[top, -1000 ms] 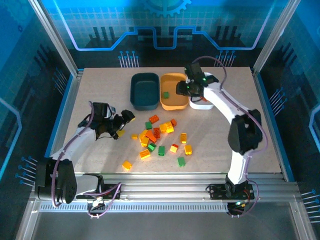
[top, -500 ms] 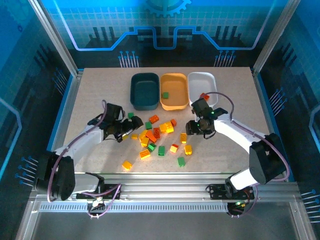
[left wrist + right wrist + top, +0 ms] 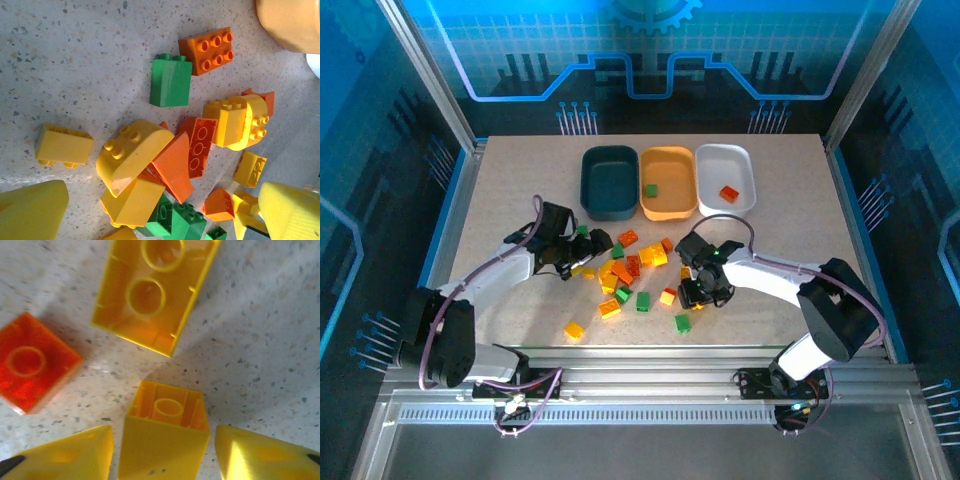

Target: Sort the legos into containers by color

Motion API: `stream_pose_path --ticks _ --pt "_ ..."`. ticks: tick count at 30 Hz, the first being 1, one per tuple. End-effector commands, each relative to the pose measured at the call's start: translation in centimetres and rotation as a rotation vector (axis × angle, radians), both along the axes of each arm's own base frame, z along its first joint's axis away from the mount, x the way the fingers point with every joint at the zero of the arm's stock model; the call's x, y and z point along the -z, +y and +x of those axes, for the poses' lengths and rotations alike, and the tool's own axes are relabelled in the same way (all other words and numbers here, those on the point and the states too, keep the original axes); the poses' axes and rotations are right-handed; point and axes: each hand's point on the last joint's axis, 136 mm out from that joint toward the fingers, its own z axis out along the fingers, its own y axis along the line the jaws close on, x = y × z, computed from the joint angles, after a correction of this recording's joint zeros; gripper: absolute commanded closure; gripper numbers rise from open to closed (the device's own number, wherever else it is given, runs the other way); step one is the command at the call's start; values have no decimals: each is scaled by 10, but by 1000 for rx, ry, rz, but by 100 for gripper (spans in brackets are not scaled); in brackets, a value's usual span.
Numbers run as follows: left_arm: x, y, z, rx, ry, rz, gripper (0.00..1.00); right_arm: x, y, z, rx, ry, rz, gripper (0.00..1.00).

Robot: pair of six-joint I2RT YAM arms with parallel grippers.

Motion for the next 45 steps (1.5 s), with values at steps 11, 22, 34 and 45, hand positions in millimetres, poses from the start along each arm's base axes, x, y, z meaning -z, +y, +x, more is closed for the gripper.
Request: stream_pose_path --ticks 11,22,34,45 --pt "-44 3 7 7 -139 -68 1 -78 12 58 66 -278 105 73" --pt "-29 54 11 -227 -88 -285 1 -124 156 216 -9 -367 381 76" --pt "-40 50 2 -151 -90 -274 1 -97 187 275 -8 -342 367 51" --pt "-28 40 -1 -138 -70 -245 2 -160 134 217 -29 -432 349 50"
